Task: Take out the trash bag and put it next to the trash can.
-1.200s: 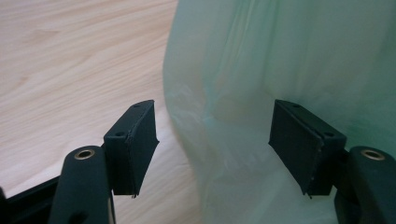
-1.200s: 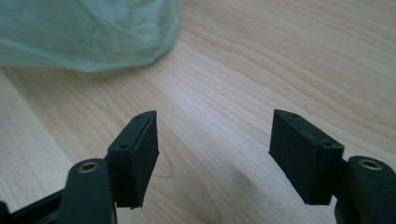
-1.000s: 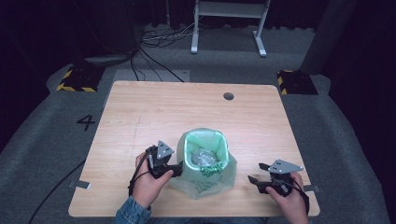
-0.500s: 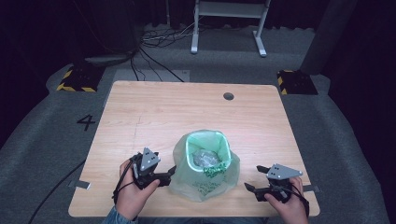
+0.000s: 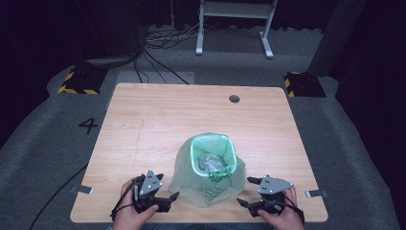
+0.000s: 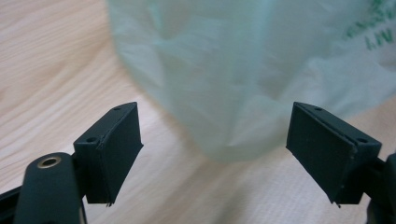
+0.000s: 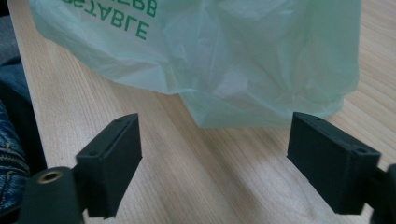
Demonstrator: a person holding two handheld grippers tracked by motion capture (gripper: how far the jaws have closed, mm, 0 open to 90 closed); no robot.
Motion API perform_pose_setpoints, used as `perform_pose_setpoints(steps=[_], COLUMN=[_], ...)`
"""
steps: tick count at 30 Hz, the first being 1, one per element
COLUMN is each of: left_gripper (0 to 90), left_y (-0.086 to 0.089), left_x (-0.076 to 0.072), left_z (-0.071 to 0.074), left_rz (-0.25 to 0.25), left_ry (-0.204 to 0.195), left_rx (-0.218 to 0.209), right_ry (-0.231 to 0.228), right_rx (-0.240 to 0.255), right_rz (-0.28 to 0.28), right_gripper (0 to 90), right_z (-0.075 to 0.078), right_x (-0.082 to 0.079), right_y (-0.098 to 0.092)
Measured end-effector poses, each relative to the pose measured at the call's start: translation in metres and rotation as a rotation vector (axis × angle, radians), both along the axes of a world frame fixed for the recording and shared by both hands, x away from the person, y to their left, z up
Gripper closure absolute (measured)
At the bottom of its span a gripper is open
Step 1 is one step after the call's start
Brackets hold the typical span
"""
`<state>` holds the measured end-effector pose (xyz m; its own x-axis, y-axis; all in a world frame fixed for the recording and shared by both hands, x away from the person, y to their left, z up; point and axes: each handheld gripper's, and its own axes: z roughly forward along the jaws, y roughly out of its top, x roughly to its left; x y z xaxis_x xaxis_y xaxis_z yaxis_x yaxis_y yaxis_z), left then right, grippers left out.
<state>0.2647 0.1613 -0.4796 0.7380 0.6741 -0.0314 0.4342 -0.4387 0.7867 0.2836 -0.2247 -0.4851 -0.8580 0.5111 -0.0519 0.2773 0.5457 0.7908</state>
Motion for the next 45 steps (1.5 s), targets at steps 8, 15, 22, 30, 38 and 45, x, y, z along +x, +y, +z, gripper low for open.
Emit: perform_pose_setpoints(steps=[8,15,22,30,38,45], left_gripper=[57.4,88.5,89.2,89.1,88.5,88.4], left_y=[-0.019,-0.011,-0.009,-0.003,-0.002,-0.005], left_x=[0.005,-0.009,-0.027,-0.030,0.008,0.047], left_z=[-0.004,0.019,0.054,0.090,0.101,0.083], left_rz=[-0.058,-0.101,-0.128,-0.106,0.013,0.117], left_ry=[-0.014,-0.048,-0.111,-0.194,-0.238,-0.194], left_rx=[0.054,0.016,-0.016,-0.061,-0.118,-0.071], right_ry=[-0.044,-0.108,-0.202,-0.371,-0.345,-0.223], right_rx=[0.052,0.069,0.112,0.172,0.182,0.173], right_rz=[0.049,0.091,0.127,0.103,0.010,-0.030], right_gripper=[77.7,90.0,90.0,90.0,90.0,90.0], right_z=[0.009,0.026,0.061,0.103,0.118,0.093], right_x=[0.001,-0.014,-0.040,-0.049,-0.004,0.044], right_y=[0.001,-0.005,-0.010,-0.017,-0.018,-0.011])
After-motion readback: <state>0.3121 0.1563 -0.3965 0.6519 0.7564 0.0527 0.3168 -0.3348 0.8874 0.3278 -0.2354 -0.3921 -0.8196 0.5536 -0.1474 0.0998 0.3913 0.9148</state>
